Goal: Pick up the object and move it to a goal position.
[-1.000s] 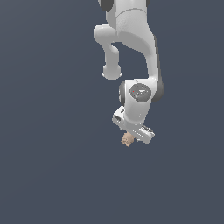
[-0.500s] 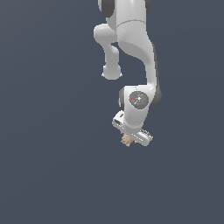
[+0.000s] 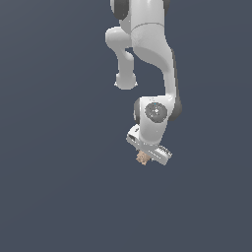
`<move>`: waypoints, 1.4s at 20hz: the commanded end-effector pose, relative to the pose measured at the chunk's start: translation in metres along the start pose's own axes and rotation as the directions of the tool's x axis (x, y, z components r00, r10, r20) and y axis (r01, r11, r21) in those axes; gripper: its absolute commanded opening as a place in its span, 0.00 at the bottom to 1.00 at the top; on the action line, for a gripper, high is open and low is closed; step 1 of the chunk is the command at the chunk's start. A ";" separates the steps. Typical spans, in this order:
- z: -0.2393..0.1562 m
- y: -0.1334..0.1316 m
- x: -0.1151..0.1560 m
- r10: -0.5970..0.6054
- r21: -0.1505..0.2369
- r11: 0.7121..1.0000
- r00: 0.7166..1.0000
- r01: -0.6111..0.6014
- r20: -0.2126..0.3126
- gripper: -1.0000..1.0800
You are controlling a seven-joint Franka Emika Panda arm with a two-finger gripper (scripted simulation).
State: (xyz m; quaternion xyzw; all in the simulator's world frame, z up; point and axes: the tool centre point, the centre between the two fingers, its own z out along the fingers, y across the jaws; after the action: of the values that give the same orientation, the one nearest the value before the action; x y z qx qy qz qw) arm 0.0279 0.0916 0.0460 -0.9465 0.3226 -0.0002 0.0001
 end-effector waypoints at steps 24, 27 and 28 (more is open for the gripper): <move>-0.135 -0.007 -0.043 0.001 0.000 1.000 1.000 -0.001 0.000 0.00; -0.152 -0.008 -0.048 0.001 0.000 1.000 1.000 -0.001 0.000 0.00; -0.157 -0.008 -0.049 0.001 0.000 1.000 1.000 -0.001 0.000 0.00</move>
State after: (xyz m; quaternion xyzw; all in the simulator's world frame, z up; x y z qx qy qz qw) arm -0.0043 0.1270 0.1949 -0.9465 0.3227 -0.0006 0.0004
